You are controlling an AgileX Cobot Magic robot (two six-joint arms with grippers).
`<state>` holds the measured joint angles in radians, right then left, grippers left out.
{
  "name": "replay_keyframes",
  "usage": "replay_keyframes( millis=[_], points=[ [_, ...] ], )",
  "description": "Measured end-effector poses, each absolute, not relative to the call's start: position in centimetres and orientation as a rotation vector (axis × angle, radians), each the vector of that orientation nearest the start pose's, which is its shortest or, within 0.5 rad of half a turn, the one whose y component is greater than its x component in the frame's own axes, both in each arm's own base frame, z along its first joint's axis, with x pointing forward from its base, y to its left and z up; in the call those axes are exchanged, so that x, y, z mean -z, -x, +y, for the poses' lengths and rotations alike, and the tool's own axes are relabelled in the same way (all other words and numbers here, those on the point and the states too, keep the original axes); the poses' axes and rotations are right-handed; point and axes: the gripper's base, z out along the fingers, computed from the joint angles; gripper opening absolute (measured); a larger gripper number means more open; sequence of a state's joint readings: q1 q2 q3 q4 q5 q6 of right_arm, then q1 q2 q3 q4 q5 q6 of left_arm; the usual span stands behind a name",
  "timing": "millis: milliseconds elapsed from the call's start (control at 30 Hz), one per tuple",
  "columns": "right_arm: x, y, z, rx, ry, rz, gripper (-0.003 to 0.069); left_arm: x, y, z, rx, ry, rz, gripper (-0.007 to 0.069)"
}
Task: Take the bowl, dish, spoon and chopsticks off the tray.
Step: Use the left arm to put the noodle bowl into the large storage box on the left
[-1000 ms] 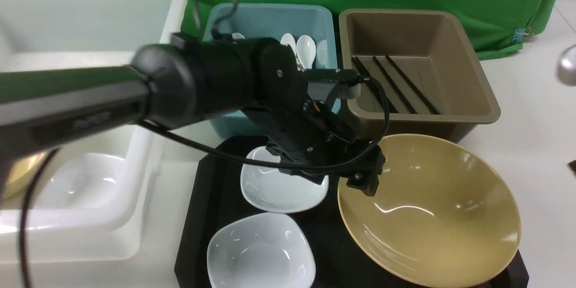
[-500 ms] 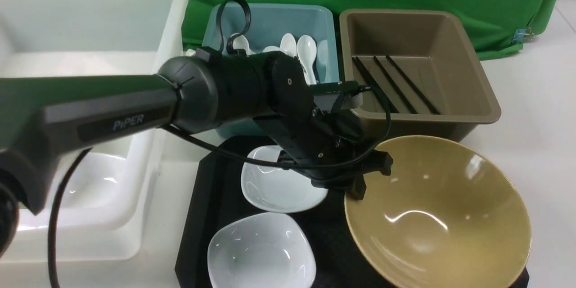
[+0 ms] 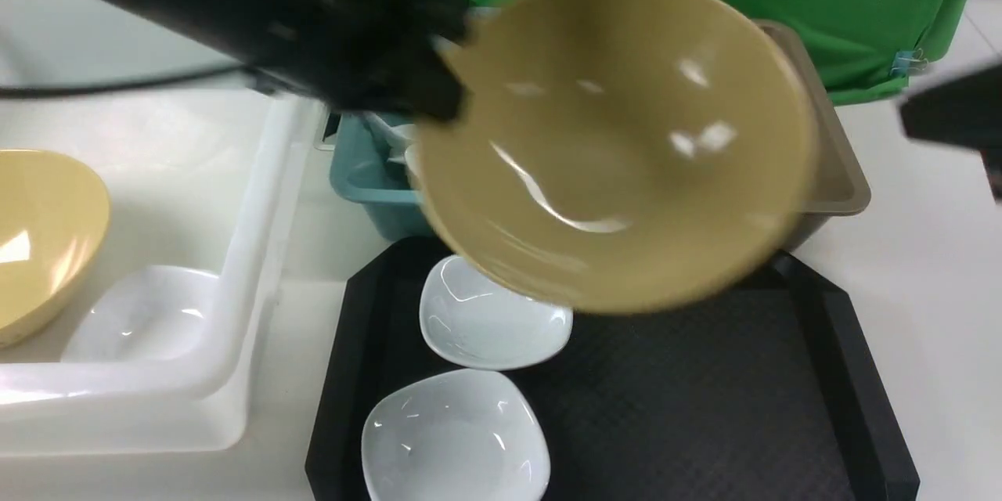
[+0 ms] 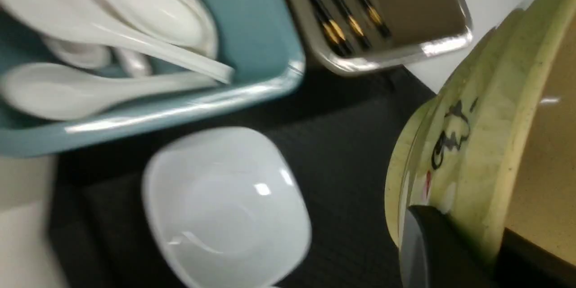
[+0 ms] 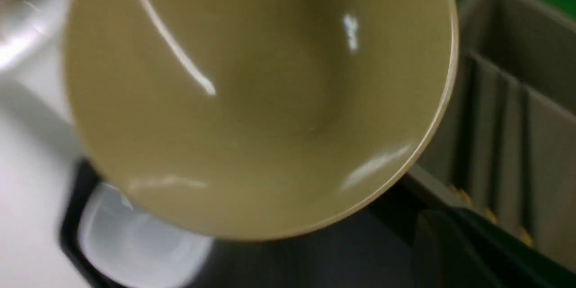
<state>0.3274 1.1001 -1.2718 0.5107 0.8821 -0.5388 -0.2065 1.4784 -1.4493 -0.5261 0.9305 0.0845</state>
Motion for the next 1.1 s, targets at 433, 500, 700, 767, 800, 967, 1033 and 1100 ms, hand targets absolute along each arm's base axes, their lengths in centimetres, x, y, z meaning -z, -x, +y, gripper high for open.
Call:
replay_keyframes(
  millis=[433,500,700,767,800,967,1033,1100],
  points=[
    [-45.2,-24.2,26.4,-0.849,1.24,1.739,-0.0005,-35.9,-23.3,14.2,0.211,0.857,2.202,0.0012],
    [-44.9,-24.4,27.9,-0.868,1.264,1.735,-0.0005,-34.3,-22.3,16.0,0.162,0.965,2.161,0.0013],
    [-43.6,-25.1,30.2,-0.899,1.278,1.762,-0.0002,-29.7,-22.1,18.4,0.097,1.078,2.133,0.0017],
    [-43.5,-25.1,30.2,-0.897,1.282,1.765,-0.0001,-28.7,-22.4,18.7,0.106,1.092,2.156,0.0029],
    [-43.5,-25.1,30.2,-0.898,1.285,1.765,-0.0002,-28.3,-22.6,18.9,0.113,1.102,2.161,0.0044],
    [-43.3,-25.0,30.1,-0.881,1.308,1.788,-0.0002,-27.8,-23.0,19.3,0.136,1.132,2.136,0.0194],
    [-43.2,-25.1,29.8,-0.844,1.3,1.827,-0.0002,-28.0,-23.0,19.4,0.123,1.117,2.15,0.0285],
    [-43.1,-25.5,29.0,-0.717,1.276,1.885,-0.0002,-29.4,-22.9,19.4,0.081,1.067,2.164,0.0402]
  ],
)
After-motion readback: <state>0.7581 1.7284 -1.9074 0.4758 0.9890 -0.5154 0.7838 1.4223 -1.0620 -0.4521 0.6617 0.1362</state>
